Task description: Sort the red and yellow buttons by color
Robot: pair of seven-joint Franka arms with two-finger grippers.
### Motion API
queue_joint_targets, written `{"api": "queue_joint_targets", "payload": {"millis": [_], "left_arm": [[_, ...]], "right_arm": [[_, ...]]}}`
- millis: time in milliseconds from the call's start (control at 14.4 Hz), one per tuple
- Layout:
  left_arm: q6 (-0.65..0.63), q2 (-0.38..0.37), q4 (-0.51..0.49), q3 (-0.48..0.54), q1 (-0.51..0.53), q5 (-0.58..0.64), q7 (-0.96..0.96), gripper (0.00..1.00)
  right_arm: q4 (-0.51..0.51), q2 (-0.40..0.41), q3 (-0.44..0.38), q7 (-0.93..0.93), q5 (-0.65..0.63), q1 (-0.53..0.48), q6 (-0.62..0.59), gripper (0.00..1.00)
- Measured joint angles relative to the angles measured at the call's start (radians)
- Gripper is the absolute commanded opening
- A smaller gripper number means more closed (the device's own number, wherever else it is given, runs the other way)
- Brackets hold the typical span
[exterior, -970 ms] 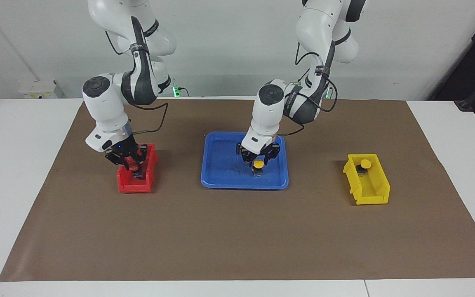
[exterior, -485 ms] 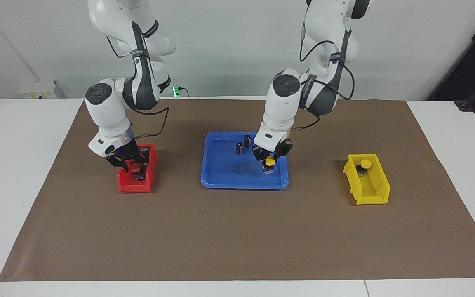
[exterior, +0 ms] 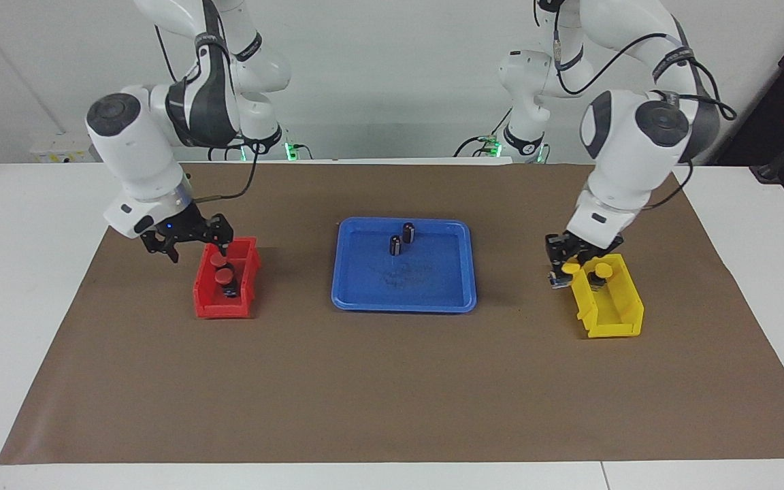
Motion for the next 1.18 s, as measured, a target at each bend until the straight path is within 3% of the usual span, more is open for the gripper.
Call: {"api": "queue_joint_targets", "payload": {"millis": [139, 416, 693, 1178], "left_arm": [[0.051, 0.006, -0.027, 0.0, 0.07, 0.0, 0.087, 0.01], [0.191, 0.017, -0.117, -0.002, 0.103, 0.0, 0.129, 0.01], [0.252, 0.023, -0.179, -0.002, 0.114, 0.0, 0.159, 0.01], [0.396, 0.039, -0.285, -0.003, 0.119, 0.0, 0.178, 0.01]], "right_arm": [[0.1, -0.02, -0.004, 0.014, 0.0, -0.001, -0.118, 1.0], [0.23, -0.029, -0.042, 0.017, 0.0, -0.02, -0.288, 1.0], [0.247, -0.023, -0.065, 0.017, -0.001, -0.056, -0.303, 1.0], [0.247, -0.018, -0.123, 0.017, -0.004, -0.022, -0.316, 1.0]]}}
